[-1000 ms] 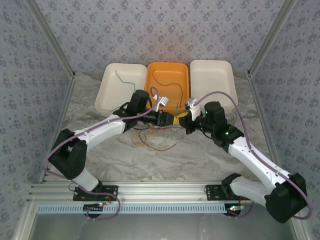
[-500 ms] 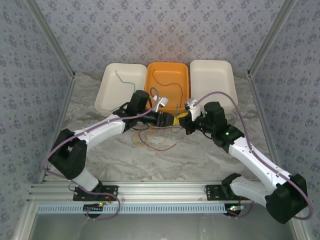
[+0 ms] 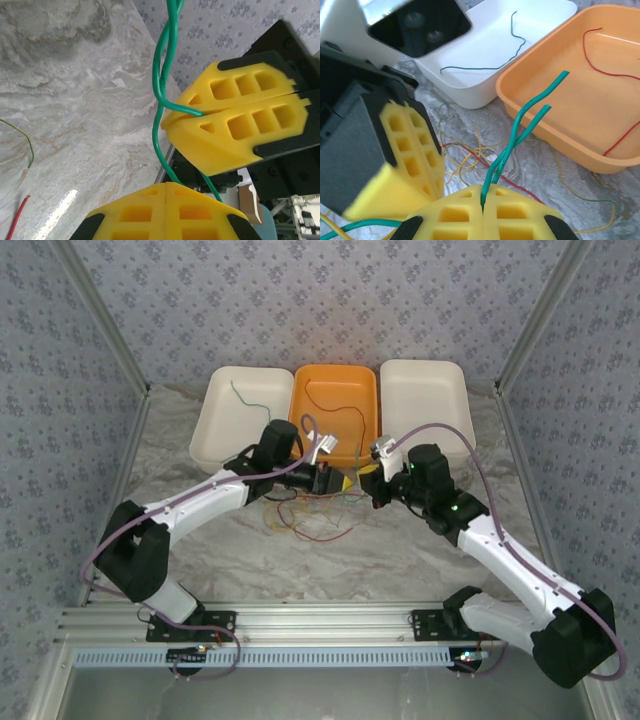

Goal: Untangle the cables

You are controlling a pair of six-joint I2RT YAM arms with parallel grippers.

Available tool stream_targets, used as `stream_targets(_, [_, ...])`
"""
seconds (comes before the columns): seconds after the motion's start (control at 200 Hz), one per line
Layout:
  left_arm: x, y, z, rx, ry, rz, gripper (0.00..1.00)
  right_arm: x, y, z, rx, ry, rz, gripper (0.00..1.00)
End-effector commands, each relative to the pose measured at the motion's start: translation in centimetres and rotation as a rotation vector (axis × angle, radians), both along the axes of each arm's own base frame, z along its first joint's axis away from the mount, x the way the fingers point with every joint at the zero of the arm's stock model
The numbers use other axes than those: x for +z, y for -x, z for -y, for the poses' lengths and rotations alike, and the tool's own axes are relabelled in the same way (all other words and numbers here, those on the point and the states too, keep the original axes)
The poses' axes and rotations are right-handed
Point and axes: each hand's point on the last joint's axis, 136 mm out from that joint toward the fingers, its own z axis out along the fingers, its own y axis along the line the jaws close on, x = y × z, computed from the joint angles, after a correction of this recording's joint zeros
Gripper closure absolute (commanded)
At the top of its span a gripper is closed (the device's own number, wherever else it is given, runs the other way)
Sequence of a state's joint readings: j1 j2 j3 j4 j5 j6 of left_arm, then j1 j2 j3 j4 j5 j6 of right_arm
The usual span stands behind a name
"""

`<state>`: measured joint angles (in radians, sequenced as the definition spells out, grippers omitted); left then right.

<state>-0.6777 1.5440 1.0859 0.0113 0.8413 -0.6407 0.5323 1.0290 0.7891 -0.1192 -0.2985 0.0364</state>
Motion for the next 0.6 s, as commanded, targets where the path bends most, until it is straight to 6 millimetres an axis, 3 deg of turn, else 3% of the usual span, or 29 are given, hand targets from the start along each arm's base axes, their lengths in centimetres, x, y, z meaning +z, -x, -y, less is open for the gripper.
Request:
stream_targets(0.0, [1.2, -1.4, -2.0, 0.097, 0.012, 0.027, 1.0, 2.4, -0.4, 0.8, -0.049, -0.017, 0.071, 1.0])
stream_targets(0.165, [1.6, -2.6, -3.5, 0.175, 0.034, 0.005, 0.99, 3.0, -0.1, 1.4, -0.082, -0.019, 0.107, 1.0])
stream_targets(0.235, [1.7, -2.2, -3.3, 0.146, 0.041, -0.021, 0.61, 3.0, 0.0, 1.2, -0.078, 0.007, 0.122, 1.0])
stream_targets(0.34, [1.8, -1.0, -2.5, 0.077, 0.046, -0.047, 0.47, 2.6, 0.0, 0.9, -0.069, 0.039, 0.126, 1.0])
stream_targets(0.435, [2.3, 0.4, -1.7, 0.03, 0.02, -0.026, 0.42, 2.2, -0.1, 0.4, -0.072, 0.077, 0.137, 1.0])
stream_targets(0.595, [2.6, 2.5, -0.4, -0.048, -0.018, 0.002, 0.44, 1.9, -0.3, -0.5, -0.063, 0.109, 0.148, 1.0])
